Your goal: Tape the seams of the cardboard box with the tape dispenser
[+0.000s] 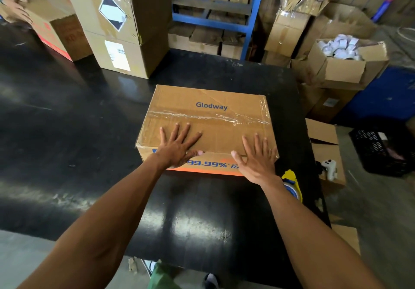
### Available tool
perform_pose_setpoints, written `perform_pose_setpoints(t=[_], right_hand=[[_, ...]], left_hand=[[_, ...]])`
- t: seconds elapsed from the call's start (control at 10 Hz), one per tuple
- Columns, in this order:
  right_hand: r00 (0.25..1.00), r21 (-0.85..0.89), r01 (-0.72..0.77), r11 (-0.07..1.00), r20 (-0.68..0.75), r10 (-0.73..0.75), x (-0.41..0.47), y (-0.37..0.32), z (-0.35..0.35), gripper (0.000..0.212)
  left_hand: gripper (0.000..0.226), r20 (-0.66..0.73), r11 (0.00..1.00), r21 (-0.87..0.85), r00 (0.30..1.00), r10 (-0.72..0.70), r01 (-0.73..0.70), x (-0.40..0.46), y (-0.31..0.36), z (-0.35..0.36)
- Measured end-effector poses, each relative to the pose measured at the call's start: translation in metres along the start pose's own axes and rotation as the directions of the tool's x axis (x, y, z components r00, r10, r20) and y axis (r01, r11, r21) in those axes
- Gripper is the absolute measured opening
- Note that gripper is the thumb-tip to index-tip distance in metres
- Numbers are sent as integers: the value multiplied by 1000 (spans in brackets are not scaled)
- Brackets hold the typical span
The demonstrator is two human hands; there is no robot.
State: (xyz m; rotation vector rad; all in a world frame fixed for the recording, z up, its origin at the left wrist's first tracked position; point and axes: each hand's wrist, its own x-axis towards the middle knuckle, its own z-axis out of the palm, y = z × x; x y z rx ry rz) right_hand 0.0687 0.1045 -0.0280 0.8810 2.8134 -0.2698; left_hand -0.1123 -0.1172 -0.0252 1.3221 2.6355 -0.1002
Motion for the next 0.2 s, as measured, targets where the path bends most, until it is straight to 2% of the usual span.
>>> perform_pose_setpoints(t=[0.1,0.2], right_hand=[[999,27,-16,999,36,15,2,-4,-11,83],[1000,87,-1,996,-26,3,-6,-6,-9,81]], left_hand=[[80,45,1000,-24,999,3,-2,1,-2,-13],[87,-12,1000,-17,1000,4,-4,-4,4,-7]])
